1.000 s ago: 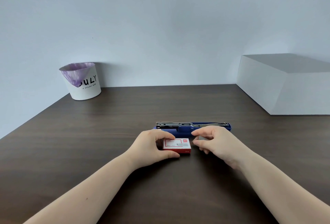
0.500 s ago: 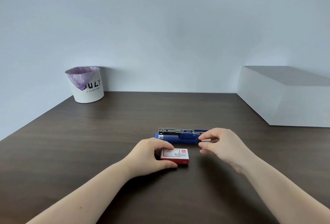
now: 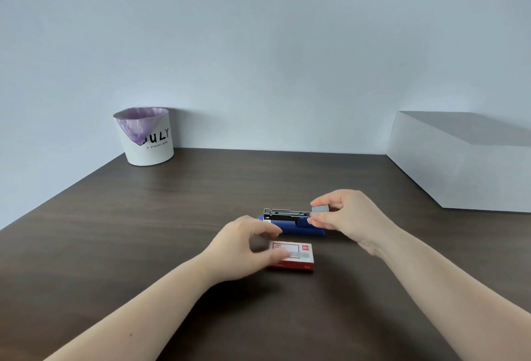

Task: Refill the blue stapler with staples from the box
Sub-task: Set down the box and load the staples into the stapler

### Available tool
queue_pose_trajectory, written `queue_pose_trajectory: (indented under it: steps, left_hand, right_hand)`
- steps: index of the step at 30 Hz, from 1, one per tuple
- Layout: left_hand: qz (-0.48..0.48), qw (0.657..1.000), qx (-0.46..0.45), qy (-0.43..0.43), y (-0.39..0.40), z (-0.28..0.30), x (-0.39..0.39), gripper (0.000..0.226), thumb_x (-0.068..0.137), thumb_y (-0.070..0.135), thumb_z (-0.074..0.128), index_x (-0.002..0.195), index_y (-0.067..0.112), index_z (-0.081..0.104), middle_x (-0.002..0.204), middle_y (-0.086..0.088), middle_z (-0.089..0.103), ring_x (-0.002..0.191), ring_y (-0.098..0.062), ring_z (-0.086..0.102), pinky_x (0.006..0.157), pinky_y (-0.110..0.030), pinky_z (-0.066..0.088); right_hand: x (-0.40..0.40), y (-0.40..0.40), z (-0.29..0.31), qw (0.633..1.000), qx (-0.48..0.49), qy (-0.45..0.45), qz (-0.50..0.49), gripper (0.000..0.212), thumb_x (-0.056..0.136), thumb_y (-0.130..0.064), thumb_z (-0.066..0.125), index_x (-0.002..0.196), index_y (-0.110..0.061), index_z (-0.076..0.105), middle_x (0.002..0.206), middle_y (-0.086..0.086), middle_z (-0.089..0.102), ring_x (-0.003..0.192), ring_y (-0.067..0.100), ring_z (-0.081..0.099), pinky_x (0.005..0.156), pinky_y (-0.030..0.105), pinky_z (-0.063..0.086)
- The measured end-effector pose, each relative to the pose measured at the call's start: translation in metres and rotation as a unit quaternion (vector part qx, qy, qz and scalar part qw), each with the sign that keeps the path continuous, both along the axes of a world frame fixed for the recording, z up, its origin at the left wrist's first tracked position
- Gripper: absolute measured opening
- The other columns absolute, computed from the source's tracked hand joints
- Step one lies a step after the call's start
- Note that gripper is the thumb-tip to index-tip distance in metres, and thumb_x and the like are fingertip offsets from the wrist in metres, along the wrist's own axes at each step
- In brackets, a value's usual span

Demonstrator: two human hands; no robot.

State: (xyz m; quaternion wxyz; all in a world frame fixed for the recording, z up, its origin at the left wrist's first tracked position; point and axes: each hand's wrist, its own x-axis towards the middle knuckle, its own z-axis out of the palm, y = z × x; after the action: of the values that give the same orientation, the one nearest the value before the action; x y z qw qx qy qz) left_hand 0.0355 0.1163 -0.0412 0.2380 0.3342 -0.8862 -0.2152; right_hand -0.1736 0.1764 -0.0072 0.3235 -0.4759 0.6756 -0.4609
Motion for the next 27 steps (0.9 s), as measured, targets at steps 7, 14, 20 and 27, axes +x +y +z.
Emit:
queue_pose_trajectory:
  steps: [7, 14, 20, 27]
  left_hand:
    - [0.095, 0.99, 0.031, 0.1, -0.031, 0.012, 0.004, 0.017, 0.084, 0.025, 0.063, 0.1, 0.025, 0.068, 0.089, 0.013, 0.065, 0.075, 0.007, 0.056, 0.07, -0.011, 0.041]
    - [0.023, 0.996, 0.071, -0.039, -0.053, -0.001, -0.005, 0.061, 0.075, 0.018, 0.068, 0.132, 0.026, 0.046, 0.131, 0.007, 0.051, 0.118, -0.01, 0.048, 0.096, -0.023, 0.038]
    - [0.023, 0.997, 0.048, -0.054, -0.062, -0.007, -0.018, 0.042, 0.067, 0.044, 0.07, 0.106, 0.03, 0.064, 0.108, 0.007, 0.068, 0.101, -0.012, 0.06, 0.094, -0.036, 0.048]
    - [0.025, 0.998, 0.02, -0.057, -0.069, -0.017, -0.017, 0.053, 0.059, 0.066, 0.054, 0.093, 0.027, 0.065, 0.097, 0.009, 0.067, 0.096, -0.013, 0.058, 0.088, -0.04, 0.049]
  right_hand:
    - [0.003, -0.013, 0.005, 0.995, -0.024, 0.091, 0.03, 0.011, 0.085, -0.016, 0.066, 0.095, -0.011, 0.067, 0.084, 0.003, 0.075, 0.069, 0.009, 0.071, 0.063, 0.017, 0.057]
    - [0.002, -0.03, 0.0, 0.964, -0.02, 0.256, 0.071, 0.016, 0.083, -0.029, 0.068, 0.096, -0.022, 0.074, 0.085, -0.014, 0.063, 0.076, 0.004, 0.054, 0.063, 0.012, 0.036]
    - [0.001, -0.039, -0.007, 0.963, -0.016, 0.256, 0.081, 0.016, 0.081, -0.027, 0.07, 0.094, -0.021, 0.077, 0.086, -0.011, 0.065, 0.076, 0.003, 0.056, 0.065, 0.011, 0.038]
    - [0.002, -0.044, -0.009, 0.96, -0.015, 0.262, 0.093, 0.015, 0.081, -0.027, 0.07, 0.093, -0.021, 0.077, 0.086, -0.011, 0.065, 0.076, 0.002, 0.056, 0.065, 0.01, 0.037]
